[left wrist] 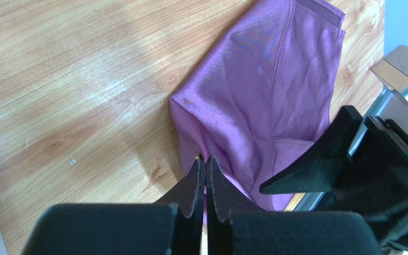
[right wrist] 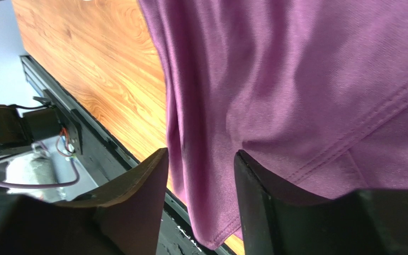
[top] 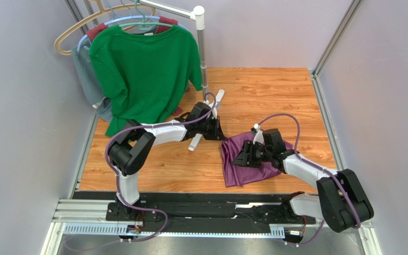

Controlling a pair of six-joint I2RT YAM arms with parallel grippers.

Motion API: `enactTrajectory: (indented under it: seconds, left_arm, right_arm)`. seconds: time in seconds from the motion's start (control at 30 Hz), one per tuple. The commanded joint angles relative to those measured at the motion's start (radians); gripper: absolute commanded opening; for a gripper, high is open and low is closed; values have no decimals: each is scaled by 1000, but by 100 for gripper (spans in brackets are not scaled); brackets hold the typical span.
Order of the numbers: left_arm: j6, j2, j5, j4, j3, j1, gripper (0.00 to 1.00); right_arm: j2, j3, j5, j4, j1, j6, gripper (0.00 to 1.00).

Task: Fold the napkin, place the utensils inside, and roll it up
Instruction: Roll the napkin with the utensil

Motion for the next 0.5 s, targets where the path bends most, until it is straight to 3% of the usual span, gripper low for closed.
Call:
enactTrajectory:
  seconds: [0.0,0.13,0.2,0.27,0.47]
  left_arm:
    - [-5,14,-6,20,49,0,0]
    - [-3,13,-9,13,57,-2,0]
    - [-2,14,-10,10,58,0,0]
    - [-2,16,-10,10,60,0,0]
    - [0,14,-9,7,66,0,0]
  right_arm:
    - [-63,70,82,-109,47,-48,54]
    - [-129,139,239,-227,183,-60,59]
    - [-149,173,394,-309,254,-53,60]
    - [-138,225,546,-366,360,-36,61]
    - [-46,259,761,-433,530,44,61]
